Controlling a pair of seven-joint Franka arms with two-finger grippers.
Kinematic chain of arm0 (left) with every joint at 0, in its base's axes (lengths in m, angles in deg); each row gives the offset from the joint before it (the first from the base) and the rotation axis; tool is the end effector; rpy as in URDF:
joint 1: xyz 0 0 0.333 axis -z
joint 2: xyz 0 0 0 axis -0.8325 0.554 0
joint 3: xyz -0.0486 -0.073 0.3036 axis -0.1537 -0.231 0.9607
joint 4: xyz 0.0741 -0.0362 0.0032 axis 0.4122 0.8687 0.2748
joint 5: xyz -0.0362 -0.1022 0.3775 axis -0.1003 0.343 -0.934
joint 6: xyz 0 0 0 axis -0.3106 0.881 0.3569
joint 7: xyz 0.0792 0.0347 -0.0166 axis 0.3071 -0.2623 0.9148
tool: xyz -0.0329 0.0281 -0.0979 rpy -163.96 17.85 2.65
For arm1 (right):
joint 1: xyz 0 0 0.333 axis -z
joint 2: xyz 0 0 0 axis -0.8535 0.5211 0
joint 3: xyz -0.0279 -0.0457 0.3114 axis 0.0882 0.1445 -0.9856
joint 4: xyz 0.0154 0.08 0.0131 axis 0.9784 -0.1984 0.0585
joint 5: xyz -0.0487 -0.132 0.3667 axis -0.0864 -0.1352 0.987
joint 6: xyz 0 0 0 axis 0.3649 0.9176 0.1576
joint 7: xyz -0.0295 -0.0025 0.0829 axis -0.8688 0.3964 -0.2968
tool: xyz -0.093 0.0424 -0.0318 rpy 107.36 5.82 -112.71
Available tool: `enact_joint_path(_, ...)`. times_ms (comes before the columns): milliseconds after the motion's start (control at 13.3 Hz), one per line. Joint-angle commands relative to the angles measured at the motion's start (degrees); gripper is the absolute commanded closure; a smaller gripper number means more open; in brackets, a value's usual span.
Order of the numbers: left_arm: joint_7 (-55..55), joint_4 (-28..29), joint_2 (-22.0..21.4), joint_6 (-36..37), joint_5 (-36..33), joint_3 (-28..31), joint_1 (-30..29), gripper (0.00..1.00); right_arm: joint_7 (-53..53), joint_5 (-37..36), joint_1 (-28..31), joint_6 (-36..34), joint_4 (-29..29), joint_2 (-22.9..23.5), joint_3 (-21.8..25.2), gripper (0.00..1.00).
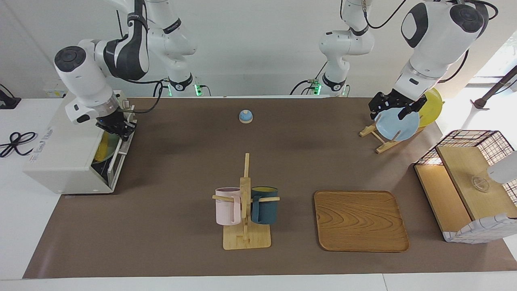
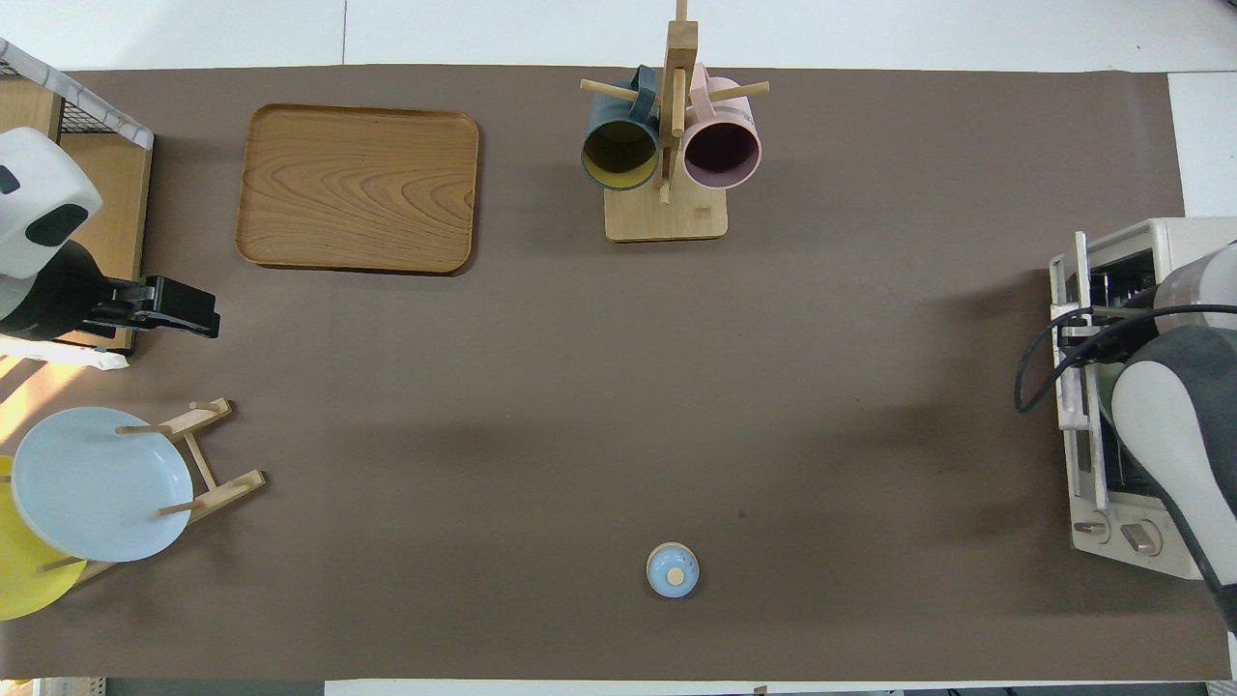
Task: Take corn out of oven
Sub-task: 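Reach the right gripper into the toaster oven toward the plate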
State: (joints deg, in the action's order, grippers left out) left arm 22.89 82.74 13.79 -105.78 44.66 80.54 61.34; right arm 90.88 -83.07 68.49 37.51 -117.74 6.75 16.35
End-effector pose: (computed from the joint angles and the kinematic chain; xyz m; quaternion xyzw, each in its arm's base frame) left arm 0.5380 -0.0651 0.5789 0.9985 -0.0428 -0.0313 0.0147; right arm 0.5263 -0.0595 0.4511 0.9961 -0.0772 -0.0314 0.0307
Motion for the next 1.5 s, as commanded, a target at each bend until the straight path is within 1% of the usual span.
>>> enact_joint_path(0, 0.1, 1.2, -1.3, -0.2, -1.0, -0.4, -0.5, 0.00, 0.5, 1.1, 0.5, 5.6, -4.0, 2.0, 0.1, 1.00)
enact_joint_path(150, 0.1, 1.2, -1.3, -0.2, -1.0, -0.4, -0.5, 0.00, 0.9, 2.3, -1.4, 9.5, -5.5, 4.0, 0.1, 1.00)
enact_joint_path(300, 0.1, 1.2, -1.3, -0.2, -1.0, -0.4, -0.5, 0.00, 1.0, 2.4, -1.6, 12.8, -6.2, 5.9, 0.0, 1.00)
enact_joint_path(450, 0.1, 1.2, -1.3, -0.2, -1.0, -0.4, -0.5, 0.00, 2.9, 2.4, -3.8, 16.9, -9.3, 5.4, 0.0, 1.00)
enact_joint_path(600, 0.1, 1.2, -1.3, -0.2, -1.0, -0.4, -0.5, 0.00, 3.4, 2.4, -4.3, 20.6, -12.7, 4.6, 0.0, 1.00)
enact_joint_path(750, 0.1, 1.2, -1.3, -0.2, -1.0, -0.4, -0.5, 0.00, 3.4, 2.4, -4.1, 22.0, -13.5, 5.7, 0.0, 1.00)
enact_joint_path(975, 0.1, 1.2, -1.3, -0.2, -1.0, -0.4, -0.5, 0.00, 5.3, 2.4, -4.6, 22.2, -13.6, 6.2, 0.0, 1.00)
enact_joint_path(1125, 0.1, 1.2, -1.4, -0.2, -1.0, -0.4, -0.5, 0.00, 5.5, 3.8, -5.3, 22.7, -14.3, 6.1, 0.0, 1.00)
enact_joint_path(1350, 0.1, 1.2, -1.4, -0.2, -1.0, -0.4, -0.5, 0.00, 5.5, 4.6, -5.4, 27.1, -17.9, 5.7, -0.1, 1.00)
enact_joint_path(1425, 0.1, 1.2, -1.3, -0.2, -1.0, -0.4, -0.5, 0.00, 5.5, 4.7, -5.4, 27.5, -18.0, 6.0, -0.1, 1.00)
